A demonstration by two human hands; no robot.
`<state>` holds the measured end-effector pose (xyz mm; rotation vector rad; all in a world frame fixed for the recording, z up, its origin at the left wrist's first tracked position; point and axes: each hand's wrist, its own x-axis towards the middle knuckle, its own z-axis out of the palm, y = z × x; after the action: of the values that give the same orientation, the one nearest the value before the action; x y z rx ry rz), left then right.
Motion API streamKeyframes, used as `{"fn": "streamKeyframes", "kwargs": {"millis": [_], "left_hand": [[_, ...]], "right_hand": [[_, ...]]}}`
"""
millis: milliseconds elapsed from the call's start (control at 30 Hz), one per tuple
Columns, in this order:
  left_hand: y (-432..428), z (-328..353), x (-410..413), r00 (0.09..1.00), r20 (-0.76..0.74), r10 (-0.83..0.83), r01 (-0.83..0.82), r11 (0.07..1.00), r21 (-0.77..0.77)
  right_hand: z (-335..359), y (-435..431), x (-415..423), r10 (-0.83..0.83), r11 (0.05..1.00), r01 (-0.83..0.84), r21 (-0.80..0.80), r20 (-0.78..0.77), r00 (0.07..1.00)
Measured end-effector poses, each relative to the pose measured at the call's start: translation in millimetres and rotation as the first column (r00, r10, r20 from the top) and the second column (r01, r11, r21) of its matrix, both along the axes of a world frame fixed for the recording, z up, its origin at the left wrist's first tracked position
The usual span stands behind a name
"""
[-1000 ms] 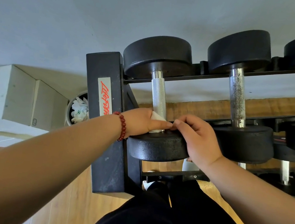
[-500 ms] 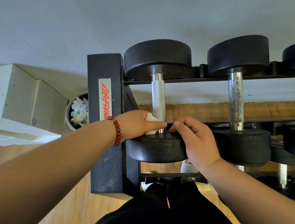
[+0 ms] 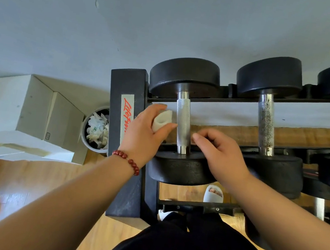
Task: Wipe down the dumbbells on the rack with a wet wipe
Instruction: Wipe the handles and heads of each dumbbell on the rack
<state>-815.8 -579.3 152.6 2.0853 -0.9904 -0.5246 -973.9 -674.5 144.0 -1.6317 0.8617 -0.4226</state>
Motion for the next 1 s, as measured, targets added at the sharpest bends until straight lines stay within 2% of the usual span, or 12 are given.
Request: {"fn": "streamKeyframes", "kwargs": {"millis": [133, 233, 300, 433, 600, 733, 867, 1000], "left_hand": [[0, 17, 2, 0.986, 0.114, 0.122, -0.105, 0.984, -0.146], [-9, 28, 10, 0.956, 0.270, 0.116, -0.044, 0.965, -0.257], [-23, 30, 19, 0.907, 0.415, 0.070, 0.051, 0.961, -0.272], [-52, 34, 27, 0.895, 0.441, -0.071, 0.119, 0.990, -0.082], [-69, 28, 27, 0.823, 0.536, -0.189, 0.153, 0.982, 0.113], [-80, 35, 27, 0.815, 0.541, -0.205, 0.132, 0.976, 0.170], [-71, 28, 24, 0.723, 0.643, -0.254, 0.180, 0.967, 0.179], [-85, 37, 29, 0.733, 0.626, -0.266, 0.164, 0.962, 0.216]], "right_hand": [[1, 4, 7, -0.019, 0.998, 0.017, -0.058, -0.040, 0.999], [-3, 6, 7, 0.002, 0.996, -0.011, -0.091, -0.099, 0.995], [-3, 6, 7, 0.015, 0.994, -0.026, -0.103, -0.100, 0.995], [-2, 5, 7, 0.030, 0.990, -0.044, -0.136, -0.101, 0.994], [-4, 4, 8, 0.003, 0.989, -0.019, -0.148, -0.110, 0.994], [-5, 4, 8, 0.007, 0.987, -0.026, -0.156, -0.122, 0.992], [-5, 4, 9, 0.011, 0.985, -0.031, -0.171, -0.116, 0.993], [-8, 2, 8, 0.018, 0.983, -0.039, -0.180, -0.117, 0.993]]}}
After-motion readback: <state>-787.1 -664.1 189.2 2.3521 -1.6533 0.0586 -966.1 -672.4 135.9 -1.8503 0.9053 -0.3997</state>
